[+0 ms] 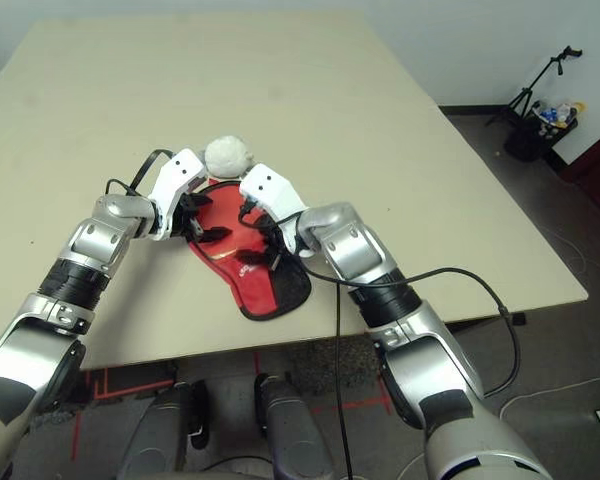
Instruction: Store the ping-pong paddle in its case and zip it.
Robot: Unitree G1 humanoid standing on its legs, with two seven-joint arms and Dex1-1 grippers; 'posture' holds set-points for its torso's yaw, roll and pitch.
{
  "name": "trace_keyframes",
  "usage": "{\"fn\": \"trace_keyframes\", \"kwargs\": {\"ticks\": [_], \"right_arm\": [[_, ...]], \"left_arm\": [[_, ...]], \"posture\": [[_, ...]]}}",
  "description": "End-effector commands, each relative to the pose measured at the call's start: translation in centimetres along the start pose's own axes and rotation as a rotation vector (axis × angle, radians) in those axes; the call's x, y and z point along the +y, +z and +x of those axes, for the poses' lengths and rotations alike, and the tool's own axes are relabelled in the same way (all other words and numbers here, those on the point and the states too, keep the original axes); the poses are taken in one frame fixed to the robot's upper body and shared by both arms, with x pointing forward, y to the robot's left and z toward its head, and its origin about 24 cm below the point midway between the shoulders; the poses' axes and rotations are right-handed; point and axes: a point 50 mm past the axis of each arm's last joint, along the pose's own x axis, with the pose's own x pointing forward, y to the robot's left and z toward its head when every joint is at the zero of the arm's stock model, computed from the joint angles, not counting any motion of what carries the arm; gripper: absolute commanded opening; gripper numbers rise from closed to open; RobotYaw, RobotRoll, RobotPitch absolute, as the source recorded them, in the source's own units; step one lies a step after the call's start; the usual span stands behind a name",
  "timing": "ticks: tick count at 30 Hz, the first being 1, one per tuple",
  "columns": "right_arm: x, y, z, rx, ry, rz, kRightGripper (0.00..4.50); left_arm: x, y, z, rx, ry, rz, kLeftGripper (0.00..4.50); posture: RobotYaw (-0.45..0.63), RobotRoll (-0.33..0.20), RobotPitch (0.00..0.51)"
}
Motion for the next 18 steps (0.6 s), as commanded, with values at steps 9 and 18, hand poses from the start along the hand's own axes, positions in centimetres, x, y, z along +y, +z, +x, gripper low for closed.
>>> {"fn": "trace_keyframes", "kwargs": {"ticks": [9,18], "right_arm": [[-3.0,4.0,1.0,-0.169,-0.240,0.038,4.50],[-3.1,7.0,3.1,-0.248,-0.234,-0.036,4.50]], "left_arm": [[-1.9,-3.5,1.2,0.136,-0.034,-0.079,4.49],[-3.0,-3.2,1.9,0.126,-0.061,-0.075,4.49]], "posture": [[0.09,0.000,0.274],[0.12,0.000,0.266]]}}
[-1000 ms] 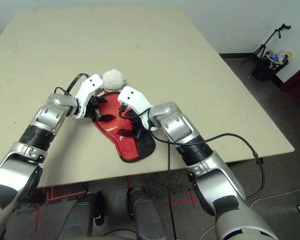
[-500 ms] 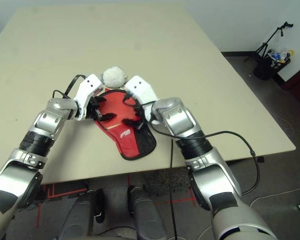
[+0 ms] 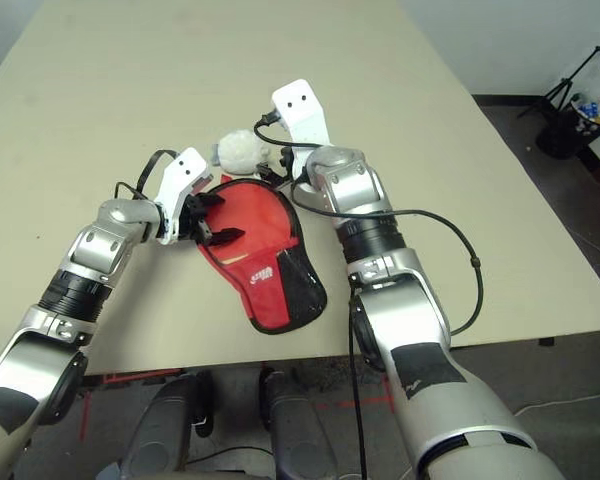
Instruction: Store the ping-pong paddle in its case and zip it.
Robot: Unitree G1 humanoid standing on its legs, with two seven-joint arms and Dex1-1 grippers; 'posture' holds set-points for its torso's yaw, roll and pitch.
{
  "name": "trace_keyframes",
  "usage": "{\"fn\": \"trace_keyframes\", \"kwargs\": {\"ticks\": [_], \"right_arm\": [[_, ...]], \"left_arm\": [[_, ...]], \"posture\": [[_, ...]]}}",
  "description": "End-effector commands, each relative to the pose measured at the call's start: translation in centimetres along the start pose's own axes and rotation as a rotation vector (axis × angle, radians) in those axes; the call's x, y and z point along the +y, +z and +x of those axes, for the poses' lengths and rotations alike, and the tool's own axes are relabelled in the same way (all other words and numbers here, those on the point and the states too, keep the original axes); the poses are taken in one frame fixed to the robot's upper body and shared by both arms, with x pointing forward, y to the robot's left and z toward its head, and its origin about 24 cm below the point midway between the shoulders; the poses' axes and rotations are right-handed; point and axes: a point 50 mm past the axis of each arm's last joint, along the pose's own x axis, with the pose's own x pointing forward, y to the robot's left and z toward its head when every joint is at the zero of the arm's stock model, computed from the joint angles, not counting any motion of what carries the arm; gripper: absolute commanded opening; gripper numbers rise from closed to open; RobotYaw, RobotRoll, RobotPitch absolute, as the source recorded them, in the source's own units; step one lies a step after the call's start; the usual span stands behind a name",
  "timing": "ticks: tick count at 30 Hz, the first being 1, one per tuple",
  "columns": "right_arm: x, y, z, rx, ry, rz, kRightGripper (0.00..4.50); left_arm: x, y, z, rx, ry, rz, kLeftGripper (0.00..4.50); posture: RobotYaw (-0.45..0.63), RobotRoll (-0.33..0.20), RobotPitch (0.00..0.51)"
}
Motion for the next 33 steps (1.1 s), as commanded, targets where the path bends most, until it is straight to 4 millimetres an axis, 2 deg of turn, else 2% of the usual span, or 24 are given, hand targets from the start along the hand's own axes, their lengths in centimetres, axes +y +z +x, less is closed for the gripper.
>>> {"fn": "trace_keyframes", "kwargs": {"ticks": [1,9,23,26,33], "right_arm": [[0.0,0.8,0.7,-0.034,-0.012,-0.031,4.50],[0.9,1.2,1.6,-0.042,-0.003,-0.052,4.50],[1.2,-1.3,2.1,0.056,-0.050,-0.035,4.50],[1.0,-1.7,2.1,0.071,-0.068,-0.037,3.90],[0.3,-1.8,1.9,0.064,-0.120,-0.027,1.71]], "left_arm": [[-1.4,-4.4,1.2,0.191,-0.005,-0.078,4.49],[-2.2,-4.0,1.9,0.184,-0.020,-0.072,4.49],[-3.0,-3.5,2.4,0.177,-0.045,-0.053,4.49],[-3.0,-3.4,2.3,0.176,-0.044,-0.049,4.50],[-2.7,-3.3,2.3,0.176,-0.039,-0.043,4.50]], "posture": [[0.12,0.000,0.263],[0.13,0.000,0.256],[0.15,0.000,0.255],[0.16,0.000,0.253],[0.15,0.000,0.250]]}}
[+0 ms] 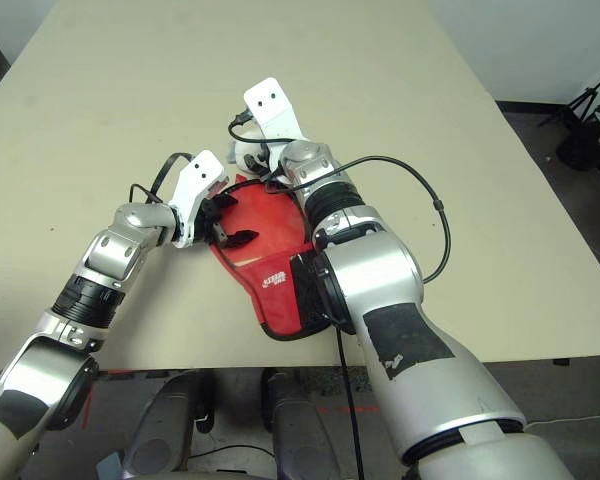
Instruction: Store the ping-pong paddle in its case and zip it.
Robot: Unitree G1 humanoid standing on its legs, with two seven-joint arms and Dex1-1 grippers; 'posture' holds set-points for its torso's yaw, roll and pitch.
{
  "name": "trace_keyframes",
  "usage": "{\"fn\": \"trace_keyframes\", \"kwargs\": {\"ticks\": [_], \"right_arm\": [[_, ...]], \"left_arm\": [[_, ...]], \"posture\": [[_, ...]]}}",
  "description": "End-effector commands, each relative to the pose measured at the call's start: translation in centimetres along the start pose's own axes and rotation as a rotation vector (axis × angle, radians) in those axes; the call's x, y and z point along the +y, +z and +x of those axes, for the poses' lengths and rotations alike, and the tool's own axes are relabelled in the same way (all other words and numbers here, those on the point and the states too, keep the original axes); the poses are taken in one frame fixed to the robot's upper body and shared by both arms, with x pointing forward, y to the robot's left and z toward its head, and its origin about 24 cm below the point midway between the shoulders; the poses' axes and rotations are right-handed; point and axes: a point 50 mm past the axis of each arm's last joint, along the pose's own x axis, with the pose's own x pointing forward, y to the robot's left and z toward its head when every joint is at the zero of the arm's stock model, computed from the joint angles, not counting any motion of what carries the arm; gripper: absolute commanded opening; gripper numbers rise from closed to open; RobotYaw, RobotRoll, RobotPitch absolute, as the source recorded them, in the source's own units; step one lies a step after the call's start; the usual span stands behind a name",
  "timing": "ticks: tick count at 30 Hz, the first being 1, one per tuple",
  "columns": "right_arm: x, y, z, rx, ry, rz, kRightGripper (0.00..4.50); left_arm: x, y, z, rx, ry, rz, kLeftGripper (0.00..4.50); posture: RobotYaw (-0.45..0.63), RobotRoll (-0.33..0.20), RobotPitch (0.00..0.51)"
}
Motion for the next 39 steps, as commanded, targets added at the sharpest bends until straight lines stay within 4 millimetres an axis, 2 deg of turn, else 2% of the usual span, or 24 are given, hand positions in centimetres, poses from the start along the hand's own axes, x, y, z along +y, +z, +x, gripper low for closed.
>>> {"fn": "trace_keyframes", "kwargs": {"ticks": [1,5,7,11,19,24,30,39], "right_arm": [[-0.6,-0.8,-0.1,0.016,-0.039,0.021,1.41],[-1.0,-0.5,-0.2,0.000,-0.068,-0.001,0.29],[-1.6,-0.5,-0.3,0.002,-0.094,-0.045,0.01],[-3.0,-0.7,-0.8,0.032,-0.135,-0.168,0.01],[-5.9,-3.8,-2.6,0.240,-0.033,-0.387,0.01],[-6.9,-5.4,-5.7,0.322,0.066,-0.470,0.01],[-5.5,-6.8,-10.4,0.392,0.189,-0.493,0.01],[-2.7,-9.3,-16.1,0.538,0.398,-0.481,0.01]], "left_arm": [[-1.4,-3.9,1.3,0.185,-0.038,-0.055,4.50],[-1.4,-3.7,1.5,0.183,-0.040,-0.051,4.50],[-1.4,-3.7,1.6,0.182,-0.041,-0.049,4.50],[-1.4,-3.6,1.8,0.183,-0.043,-0.041,4.50],[-1.3,-3.4,2.2,0.183,-0.045,-0.017,4.50],[-1.4,-3.6,2.4,0.186,-0.060,-0.009,4.50],[-1.4,-3.4,2.7,0.184,-0.072,0.005,4.50],[-1.3,-3.2,3.0,0.186,-0.089,0.029,4.50]], "posture": [[0.15,0.000,0.249],[0.14,0.000,0.247],[0.13,0.000,0.247],[0.12,0.000,0.245],[0.08,0.000,0.243],[0.05,0.000,0.242],[0.02,0.000,0.242],[-0.01,0.000,0.235]]}}
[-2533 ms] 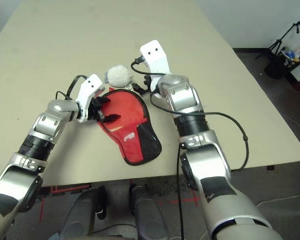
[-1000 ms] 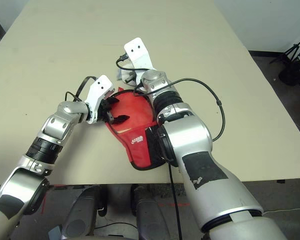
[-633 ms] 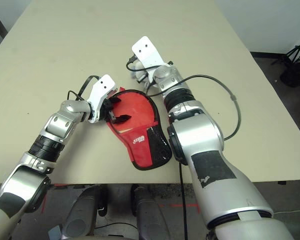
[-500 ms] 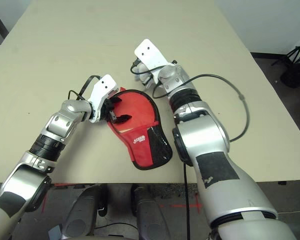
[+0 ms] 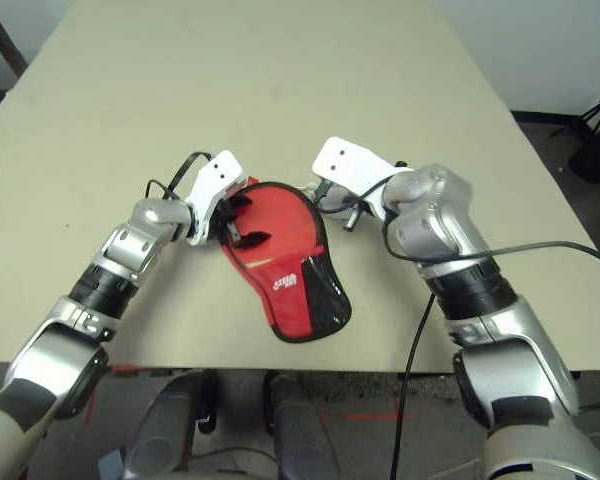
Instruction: Store the ping-pong paddle in its case and zip it.
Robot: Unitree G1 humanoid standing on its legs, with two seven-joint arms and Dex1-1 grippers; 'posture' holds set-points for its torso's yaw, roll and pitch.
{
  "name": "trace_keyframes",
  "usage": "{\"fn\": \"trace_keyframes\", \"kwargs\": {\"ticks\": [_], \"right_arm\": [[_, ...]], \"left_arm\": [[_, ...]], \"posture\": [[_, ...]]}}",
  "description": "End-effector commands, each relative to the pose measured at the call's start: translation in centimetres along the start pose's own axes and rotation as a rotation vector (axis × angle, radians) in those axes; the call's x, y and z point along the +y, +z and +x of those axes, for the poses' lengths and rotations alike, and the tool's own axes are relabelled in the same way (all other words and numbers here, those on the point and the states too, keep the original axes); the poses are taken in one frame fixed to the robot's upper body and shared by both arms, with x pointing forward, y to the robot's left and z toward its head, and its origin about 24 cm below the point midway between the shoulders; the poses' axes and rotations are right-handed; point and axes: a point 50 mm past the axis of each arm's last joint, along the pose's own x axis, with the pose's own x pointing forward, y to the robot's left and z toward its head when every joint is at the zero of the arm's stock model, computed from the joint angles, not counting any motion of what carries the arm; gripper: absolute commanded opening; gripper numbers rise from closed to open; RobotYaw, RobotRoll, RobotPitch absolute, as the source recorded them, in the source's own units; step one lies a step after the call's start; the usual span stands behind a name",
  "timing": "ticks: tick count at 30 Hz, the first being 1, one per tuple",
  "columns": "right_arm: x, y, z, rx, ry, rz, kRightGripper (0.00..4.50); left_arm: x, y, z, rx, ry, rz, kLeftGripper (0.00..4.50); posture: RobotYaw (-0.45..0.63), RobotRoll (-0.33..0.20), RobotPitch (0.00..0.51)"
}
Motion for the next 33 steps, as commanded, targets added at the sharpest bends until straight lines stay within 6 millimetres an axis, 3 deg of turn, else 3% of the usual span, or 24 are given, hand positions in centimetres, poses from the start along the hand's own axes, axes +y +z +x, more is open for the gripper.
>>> {"fn": "trace_keyframes", "kwargs": {"ticks": [1,9,17,33], "right_arm": [[3.4,-1.4,-0.8,0.077,0.242,-0.010,0.01],[7.7,-3.7,-5.2,0.205,0.618,-0.153,0.01],[11.0,-5.1,-7.5,0.282,0.838,-0.209,0.01],[12.1,-5.3,-8.4,0.256,0.906,-0.183,0.01]], "left_arm": [[-0.9,-4.1,0.9,0.184,-0.030,-0.043,4.50],[-0.8,-4.0,1.2,0.182,-0.039,-0.031,4.50],[-0.8,-3.8,1.5,0.176,-0.044,-0.027,4.50],[-0.5,-3.9,1.4,0.175,-0.035,-0.028,4.50]], "posture": [[-0.01,0.000,0.233],[-0.04,0.000,0.224],[-0.04,0.000,0.221],[-0.04,0.000,0.216]]}}
